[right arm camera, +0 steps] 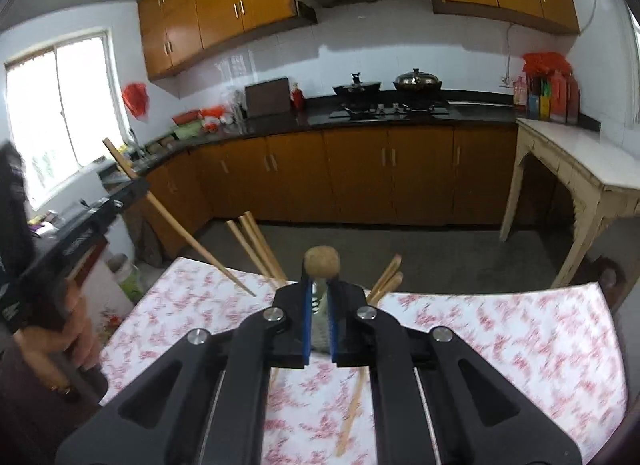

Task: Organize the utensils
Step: 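Lower the right tool's chopstick into the holder and open while the left tool does too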

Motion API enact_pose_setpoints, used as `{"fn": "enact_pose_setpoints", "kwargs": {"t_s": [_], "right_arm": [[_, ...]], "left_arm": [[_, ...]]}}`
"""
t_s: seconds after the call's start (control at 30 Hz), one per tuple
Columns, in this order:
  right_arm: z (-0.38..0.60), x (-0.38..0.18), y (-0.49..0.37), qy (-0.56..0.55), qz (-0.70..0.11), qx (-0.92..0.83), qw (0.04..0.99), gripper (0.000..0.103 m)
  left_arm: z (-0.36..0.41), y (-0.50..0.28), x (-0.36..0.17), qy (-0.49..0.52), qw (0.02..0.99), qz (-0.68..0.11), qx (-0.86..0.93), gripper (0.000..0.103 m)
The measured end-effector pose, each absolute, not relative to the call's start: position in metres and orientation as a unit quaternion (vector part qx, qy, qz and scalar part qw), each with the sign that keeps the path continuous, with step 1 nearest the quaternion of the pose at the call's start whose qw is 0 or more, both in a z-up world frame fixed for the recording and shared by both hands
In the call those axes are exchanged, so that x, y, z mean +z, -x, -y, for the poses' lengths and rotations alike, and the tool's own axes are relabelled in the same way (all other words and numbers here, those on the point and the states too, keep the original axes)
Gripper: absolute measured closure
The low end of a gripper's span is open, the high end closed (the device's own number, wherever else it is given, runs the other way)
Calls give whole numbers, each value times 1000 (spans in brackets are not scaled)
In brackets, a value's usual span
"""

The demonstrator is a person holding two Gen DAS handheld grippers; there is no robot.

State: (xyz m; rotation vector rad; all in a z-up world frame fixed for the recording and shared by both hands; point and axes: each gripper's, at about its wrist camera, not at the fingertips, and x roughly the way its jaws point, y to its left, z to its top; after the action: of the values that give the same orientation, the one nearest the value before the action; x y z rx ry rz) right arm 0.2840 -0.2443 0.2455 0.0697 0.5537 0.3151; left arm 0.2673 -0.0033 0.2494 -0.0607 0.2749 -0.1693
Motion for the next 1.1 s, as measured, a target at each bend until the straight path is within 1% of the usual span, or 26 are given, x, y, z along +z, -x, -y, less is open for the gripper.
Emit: {"fn": "enact_pose_setpoints", "kwargs": {"t_s": [0.1, 0.3, 0.43, 0.67, 0.73, 0.8, 0.9, 1.03, 1.1], "right_arm": [[241, 246, -316, -37, -310, 148, 938, 95], [234, 223, -365, -27, -376, 134, 916, 95], [231, 206, -386, -43, -410, 140, 900, 95], [234, 181, -407, -58, -443, 133, 885, 95], [236, 178, -411, -63, -448, 126, 883, 93], [239, 179, -411, -71, -446, 120, 884, 82], [246, 191, -403, -68, -426, 111, 895, 73], [258, 209, -386, -80, -395, 100, 910, 73], [267, 219, -377, -89, -378, 92, 917, 70]], "left_arm": [[15, -278, 253, 26, 988, -132, -82, 96], [36, -303, 241, 26, 987, -130, -85, 96], [46, -320, 221, 27, 984, -154, -85, 96], [45, -340, 191, 29, 977, -200, -71, 96], [45, -345, 185, 29, 974, -216, -68, 96], [43, -348, 182, 30, 970, -233, -61, 95], [37, -347, 186, 36, 969, -238, -60, 95], [28, -338, 198, 42, 970, -234, -55, 94], [26, -332, 204, 41, 971, -230, -52, 93]]}}
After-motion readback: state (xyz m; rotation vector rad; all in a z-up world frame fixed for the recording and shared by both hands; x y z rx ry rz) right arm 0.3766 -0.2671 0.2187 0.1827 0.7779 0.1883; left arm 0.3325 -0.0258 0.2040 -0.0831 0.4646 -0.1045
